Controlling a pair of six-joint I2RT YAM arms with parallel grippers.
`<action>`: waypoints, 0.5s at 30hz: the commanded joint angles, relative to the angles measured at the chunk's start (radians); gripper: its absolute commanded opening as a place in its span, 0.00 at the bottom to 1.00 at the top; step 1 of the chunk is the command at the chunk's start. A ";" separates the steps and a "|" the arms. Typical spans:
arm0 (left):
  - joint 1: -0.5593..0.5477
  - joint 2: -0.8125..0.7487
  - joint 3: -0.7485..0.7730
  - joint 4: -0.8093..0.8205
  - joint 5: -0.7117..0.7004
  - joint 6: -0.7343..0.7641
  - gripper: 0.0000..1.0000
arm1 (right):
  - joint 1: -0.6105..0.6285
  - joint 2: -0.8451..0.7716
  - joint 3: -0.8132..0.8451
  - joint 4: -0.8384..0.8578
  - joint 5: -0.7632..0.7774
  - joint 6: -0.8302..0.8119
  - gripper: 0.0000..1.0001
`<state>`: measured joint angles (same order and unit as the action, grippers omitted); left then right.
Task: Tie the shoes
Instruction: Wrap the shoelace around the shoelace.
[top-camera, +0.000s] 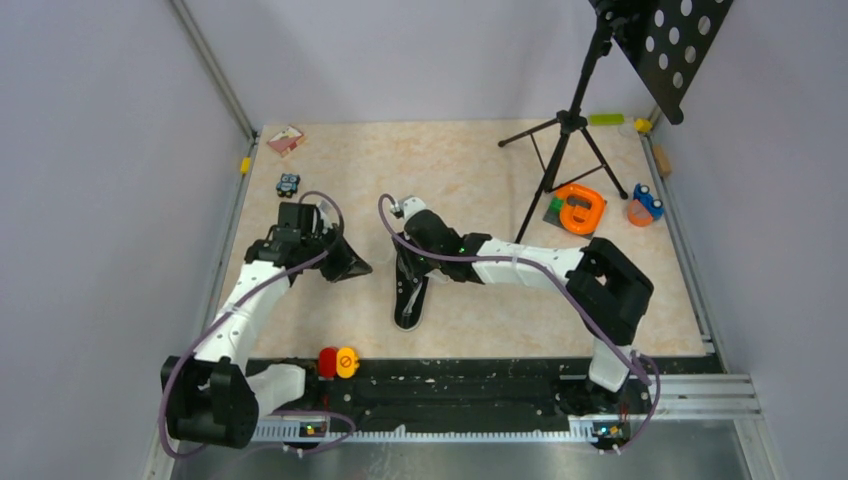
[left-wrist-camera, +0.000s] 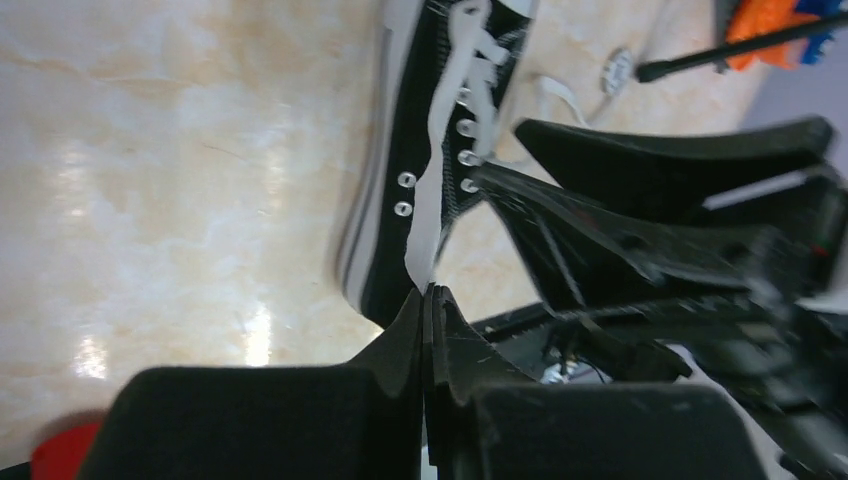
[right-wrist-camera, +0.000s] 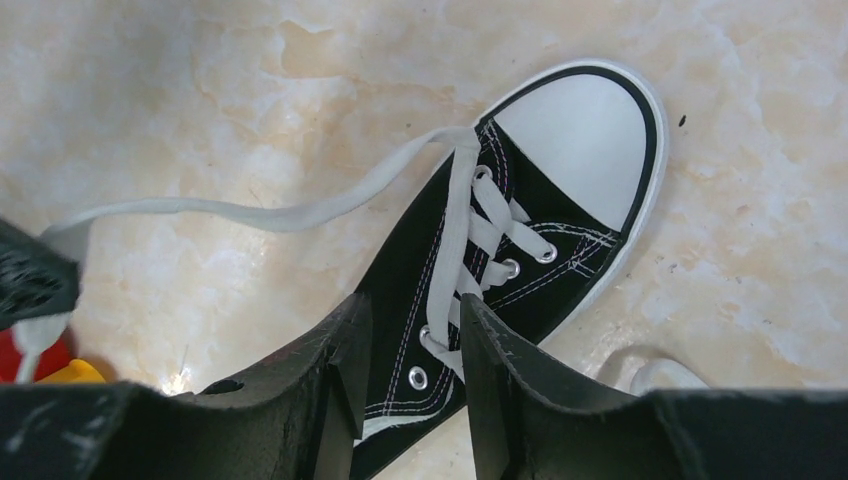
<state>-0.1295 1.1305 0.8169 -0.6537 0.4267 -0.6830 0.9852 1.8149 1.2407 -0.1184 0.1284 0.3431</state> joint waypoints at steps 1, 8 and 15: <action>0.019 -0.031 0.066 0.035 0.209 -0.041 0.00 | -0.006 0.025 0.060 -0.003 0.006 -0.014 0.40; 0.076 -0.066 0.092 0.100 0.255 -0.147 0.00 | -0.006 0.070 0.100 -0.018 0.058 -0.007 0.39; 0.104 -0.107 0.087 0.261 0.418 -0.289 0.00 | -0.007 0.073 0.114 -0.011 0.073 -0.015 0.39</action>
<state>-0.0322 1.0508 0.8604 -0.5228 0.7223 -0.8810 0.9852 1.8874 1.2930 -0.1459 0.1715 0.3405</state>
